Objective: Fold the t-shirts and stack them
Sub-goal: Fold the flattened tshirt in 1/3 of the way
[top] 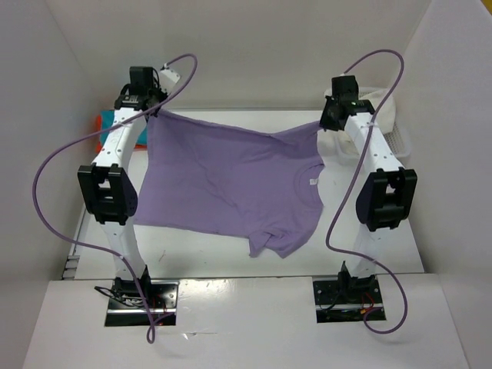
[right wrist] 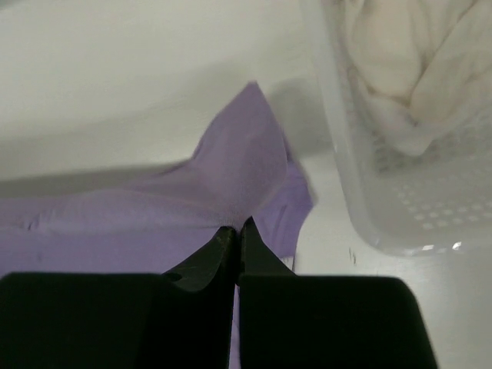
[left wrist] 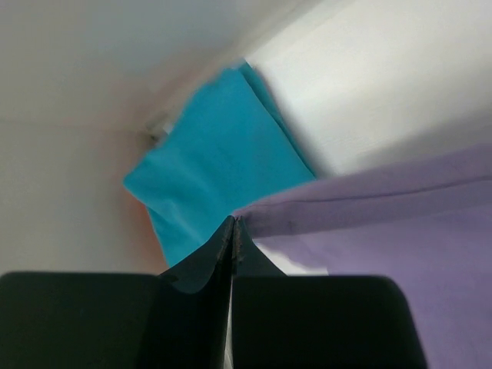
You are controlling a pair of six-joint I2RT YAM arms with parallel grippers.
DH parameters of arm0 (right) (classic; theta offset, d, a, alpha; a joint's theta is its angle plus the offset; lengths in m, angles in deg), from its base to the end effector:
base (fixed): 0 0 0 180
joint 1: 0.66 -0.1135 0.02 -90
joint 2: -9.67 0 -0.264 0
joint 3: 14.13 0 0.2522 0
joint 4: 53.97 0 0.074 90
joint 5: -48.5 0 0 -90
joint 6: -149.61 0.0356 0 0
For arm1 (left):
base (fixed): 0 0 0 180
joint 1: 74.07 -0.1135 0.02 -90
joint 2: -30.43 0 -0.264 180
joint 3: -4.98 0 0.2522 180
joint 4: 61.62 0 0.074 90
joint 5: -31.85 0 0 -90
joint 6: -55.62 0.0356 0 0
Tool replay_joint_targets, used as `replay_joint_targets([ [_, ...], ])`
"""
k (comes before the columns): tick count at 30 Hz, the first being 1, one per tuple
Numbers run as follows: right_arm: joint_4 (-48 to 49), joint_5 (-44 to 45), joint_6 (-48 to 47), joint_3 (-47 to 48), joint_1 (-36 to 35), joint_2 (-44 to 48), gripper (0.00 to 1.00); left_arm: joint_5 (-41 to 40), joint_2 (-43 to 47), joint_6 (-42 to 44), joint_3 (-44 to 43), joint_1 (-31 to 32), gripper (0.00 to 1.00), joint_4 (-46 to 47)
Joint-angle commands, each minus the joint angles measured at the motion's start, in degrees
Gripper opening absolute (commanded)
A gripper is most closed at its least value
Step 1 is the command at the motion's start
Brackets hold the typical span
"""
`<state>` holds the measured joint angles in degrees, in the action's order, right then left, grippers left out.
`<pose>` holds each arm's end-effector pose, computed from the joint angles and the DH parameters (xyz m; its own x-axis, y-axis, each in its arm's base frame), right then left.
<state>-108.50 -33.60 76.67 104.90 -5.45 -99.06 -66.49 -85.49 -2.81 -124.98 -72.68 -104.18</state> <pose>0.4301 0.0311 0.3324 -0.6600 0.2363 -0.7131 0.2187 0.9686 0.1186 0.4760 -0.0064 0.3600 -0.4608 0.5293 -0.7124 0.1618 0.8393 0.5190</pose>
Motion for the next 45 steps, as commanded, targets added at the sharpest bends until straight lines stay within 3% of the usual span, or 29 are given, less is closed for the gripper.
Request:
replay_joint_targets([
  [1,1.7,-3.8,0.5,-6.6,-1.2,6.2,0.00,-0.5,3.9,1.6,9.0,0.1,0.00,1.1],
  [8,3.5,-11.1,5.5,-27.5,-2.5,16.7,0.00,-2.2,13.3,2.2,29.2,-1.4,0.00,0.6],
  [12,2.5,-11.9,7.7,-34.8,-5.3,20.0,0.00,-3.3,13.3,1.7,33.2,-3.9,0.00,-0.5],
  [25,-6.2,-6.2,6.0,-31.2,-4.1,22.7,0.00,-5.4,11.4,1.7,31.4,-4.5,0.00,-2.4],
  [30,-8.5,-11.6,4.8,-31.1,-2.8,22.5,0.00,-4.1,11.9,1.7,33.0,-3.9,0.00,-3.8],
  [36,-7.1,-19.1,4.8,-38.5,-2.8,21.4,0.00,-3.6,10.5,0.4,37.6,-3.9,0.00,-3.3],
  [41,-5.9,-19.9,4.8,-41.5,-2.8,20.3,0.00,-5.5,8.7,0.4,38.2,-3.9,0.00,-1.9],
  [42,-5.9,-19.9,4.8,-41.6,-2.8,19.4,0.04,-6.0,8.7,0.4,38.2,-3.9,0.00,-1.9],
  [43,-6.7,-19.2,4.3,-42.1,-2.8,18.8,0.16,-6.0,8.7,0.4,38.2,-3.9,0.02,-1.9],
  [44,-7.2,-18.7,4.3,-42.1,-2.8,18.8,0.43,-5.4,8.7,-0.1,38.2,-3.9,0.10,-3.0],
  [45,-7.2,-18.7,4.3,-42.1,-2.8,18.8,0.49,-5.4,8.7,-0.1,38.2,-3.9,0.24,-3.6],
])
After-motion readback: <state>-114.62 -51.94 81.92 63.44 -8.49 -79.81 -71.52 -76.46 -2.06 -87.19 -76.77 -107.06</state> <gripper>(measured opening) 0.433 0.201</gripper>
